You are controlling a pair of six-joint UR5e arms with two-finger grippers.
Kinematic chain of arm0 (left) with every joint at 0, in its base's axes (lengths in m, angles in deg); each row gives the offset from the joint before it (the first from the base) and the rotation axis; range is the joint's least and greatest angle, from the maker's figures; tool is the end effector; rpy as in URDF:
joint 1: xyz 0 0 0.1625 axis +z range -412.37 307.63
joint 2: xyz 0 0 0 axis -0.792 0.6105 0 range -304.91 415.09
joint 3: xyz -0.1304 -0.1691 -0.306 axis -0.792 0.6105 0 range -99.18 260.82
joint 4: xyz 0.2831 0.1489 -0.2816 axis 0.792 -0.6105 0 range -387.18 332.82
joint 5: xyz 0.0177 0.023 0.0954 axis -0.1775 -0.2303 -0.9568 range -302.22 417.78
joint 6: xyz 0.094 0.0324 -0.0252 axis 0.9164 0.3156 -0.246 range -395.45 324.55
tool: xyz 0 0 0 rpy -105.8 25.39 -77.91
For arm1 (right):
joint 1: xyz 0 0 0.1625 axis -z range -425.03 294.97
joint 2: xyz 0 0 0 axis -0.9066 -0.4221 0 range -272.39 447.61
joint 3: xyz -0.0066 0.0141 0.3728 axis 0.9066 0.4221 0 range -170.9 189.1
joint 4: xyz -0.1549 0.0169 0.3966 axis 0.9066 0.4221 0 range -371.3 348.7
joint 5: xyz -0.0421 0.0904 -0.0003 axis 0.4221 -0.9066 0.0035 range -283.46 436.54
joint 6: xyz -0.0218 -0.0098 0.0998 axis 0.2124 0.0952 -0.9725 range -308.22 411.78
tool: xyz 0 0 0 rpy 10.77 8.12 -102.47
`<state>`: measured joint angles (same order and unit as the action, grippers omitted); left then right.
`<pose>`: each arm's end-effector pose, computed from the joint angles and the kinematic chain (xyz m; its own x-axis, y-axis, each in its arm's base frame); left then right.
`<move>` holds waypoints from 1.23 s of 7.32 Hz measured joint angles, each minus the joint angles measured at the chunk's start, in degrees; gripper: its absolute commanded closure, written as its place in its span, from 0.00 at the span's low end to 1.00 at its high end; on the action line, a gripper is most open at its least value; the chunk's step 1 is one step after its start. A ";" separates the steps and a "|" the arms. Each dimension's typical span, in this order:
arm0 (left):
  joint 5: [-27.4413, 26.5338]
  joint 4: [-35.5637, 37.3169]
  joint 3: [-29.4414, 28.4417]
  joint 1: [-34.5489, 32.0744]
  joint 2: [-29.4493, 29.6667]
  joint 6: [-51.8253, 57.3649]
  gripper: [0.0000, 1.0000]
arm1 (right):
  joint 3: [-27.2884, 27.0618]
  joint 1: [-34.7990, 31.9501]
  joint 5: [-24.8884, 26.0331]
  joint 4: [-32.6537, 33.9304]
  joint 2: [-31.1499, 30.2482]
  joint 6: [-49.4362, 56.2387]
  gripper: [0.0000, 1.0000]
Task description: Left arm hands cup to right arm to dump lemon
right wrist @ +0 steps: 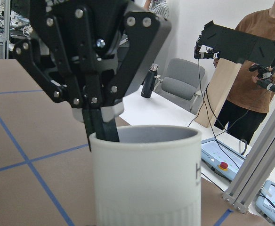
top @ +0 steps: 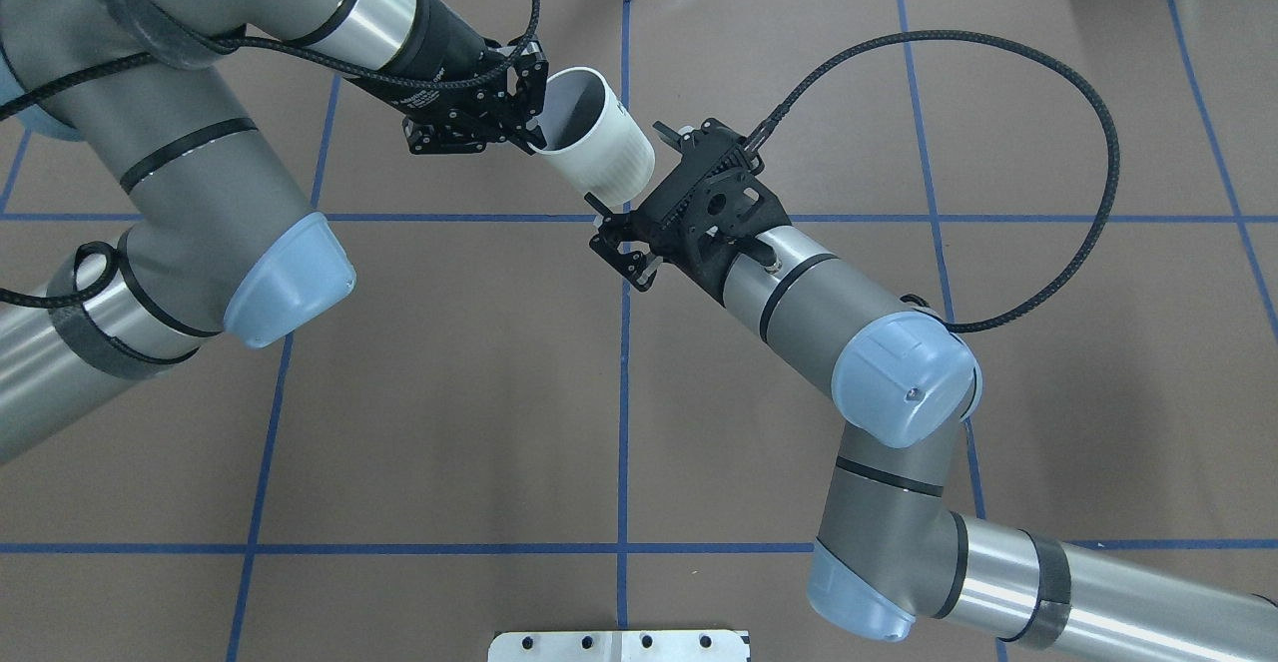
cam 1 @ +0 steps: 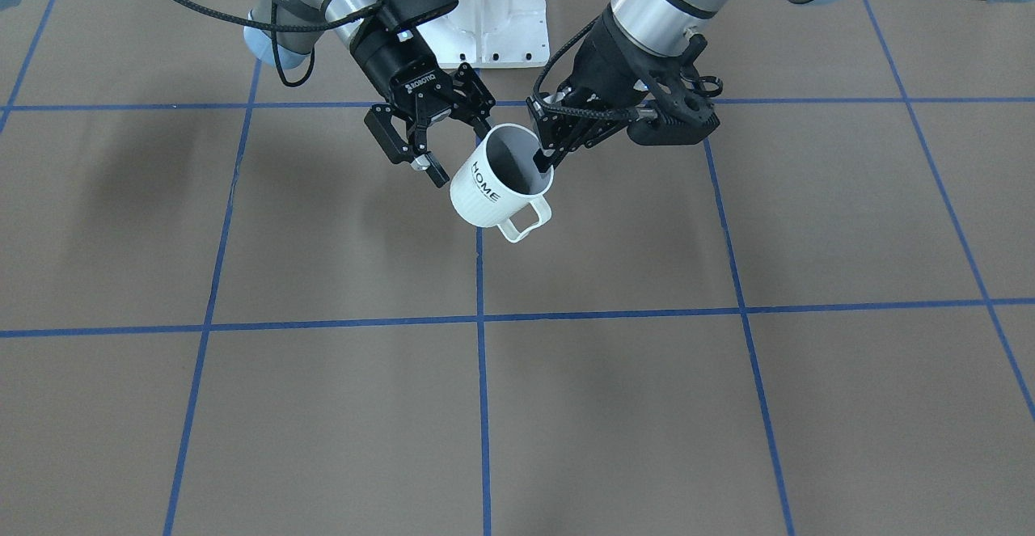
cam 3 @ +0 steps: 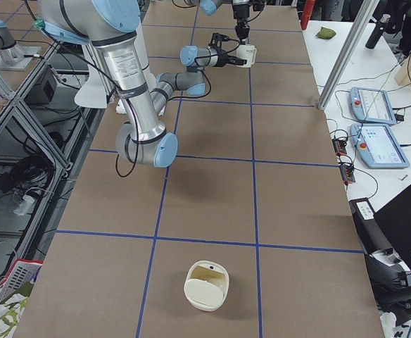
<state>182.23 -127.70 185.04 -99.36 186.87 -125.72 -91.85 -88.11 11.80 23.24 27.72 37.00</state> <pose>0.3490 -0.4844 0.0474 0.2708 -0.2957 -0.9161 0.2503 0.9406 -0.2296 -0.4579 -0.3876 0.1098 0.6932 -0.6553 0.3003 -0.2910 0.1267 0.9483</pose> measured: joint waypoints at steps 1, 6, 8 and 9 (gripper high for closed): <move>-0.05 0.04 0.01 0.19 0.08 0.00 1.00 | 0.00 0.02 -0.01 0.00 0.02 0.01 0.10; -0.06 0.00 0.26 0.74 0.33 -0.02 1.00 | 0.06 0.06 0.05 0.00 0.04 0.10 0.10; -0.07 0.05 0.69 1.08 0.39 -0.10 1.00 | 0.06 0.05 0.04 0.00 0.04 0.10 0.10; -0.13 0.06 0.94 1.47 0.41 -0.14 1.00 | 0.05 0.06 0.05 0.01 0.04 0.10 0.10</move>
<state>182.10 -127.65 185.99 -97.90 187.28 -125.86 -91.80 -88.05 11.85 23.26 27.75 37.10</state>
